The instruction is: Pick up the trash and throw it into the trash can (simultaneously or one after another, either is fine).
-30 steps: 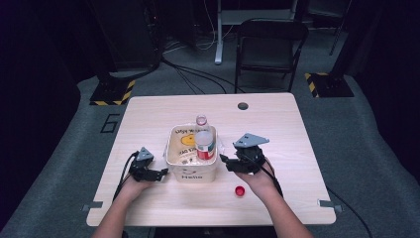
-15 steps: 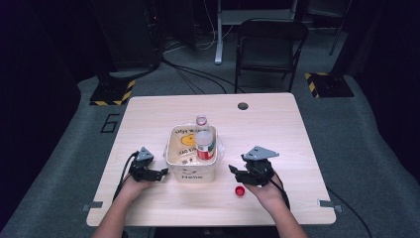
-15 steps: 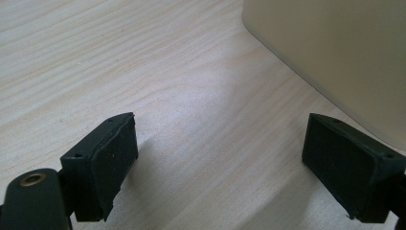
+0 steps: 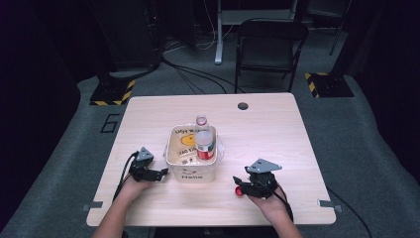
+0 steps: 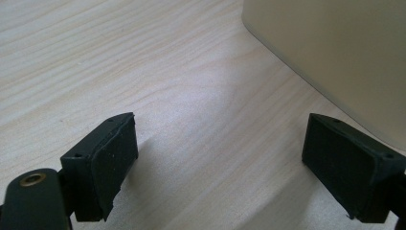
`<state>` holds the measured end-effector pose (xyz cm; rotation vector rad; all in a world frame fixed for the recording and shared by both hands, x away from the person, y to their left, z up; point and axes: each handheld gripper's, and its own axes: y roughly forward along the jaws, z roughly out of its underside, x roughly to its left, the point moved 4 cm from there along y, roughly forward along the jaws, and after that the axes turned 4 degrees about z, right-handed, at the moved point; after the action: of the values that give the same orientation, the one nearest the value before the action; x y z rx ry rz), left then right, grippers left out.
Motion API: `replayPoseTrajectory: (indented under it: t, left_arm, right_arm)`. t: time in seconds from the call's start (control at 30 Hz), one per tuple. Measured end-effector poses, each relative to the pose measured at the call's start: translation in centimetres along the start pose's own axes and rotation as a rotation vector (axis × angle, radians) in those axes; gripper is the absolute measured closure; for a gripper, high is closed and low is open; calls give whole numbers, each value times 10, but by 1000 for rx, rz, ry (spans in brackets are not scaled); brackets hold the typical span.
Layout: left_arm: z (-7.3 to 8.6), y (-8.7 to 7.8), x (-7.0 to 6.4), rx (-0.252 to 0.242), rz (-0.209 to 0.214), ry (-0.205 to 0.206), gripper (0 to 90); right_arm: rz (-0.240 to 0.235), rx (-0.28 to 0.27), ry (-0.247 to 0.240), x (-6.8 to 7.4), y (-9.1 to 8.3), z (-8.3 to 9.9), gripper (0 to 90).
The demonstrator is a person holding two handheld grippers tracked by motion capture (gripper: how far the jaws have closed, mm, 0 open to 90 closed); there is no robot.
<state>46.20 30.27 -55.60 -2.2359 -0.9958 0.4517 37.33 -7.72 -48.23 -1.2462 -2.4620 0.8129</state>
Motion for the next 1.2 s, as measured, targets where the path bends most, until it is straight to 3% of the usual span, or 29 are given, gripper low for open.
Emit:
replayPoseTrajectory:
  t: [1.2]
  left_arm:
    - [0, 0, 0, 1, 1, -1, 118]
  right_arm:
    - [-39, 110, 13, 11, 25, 49, 485]
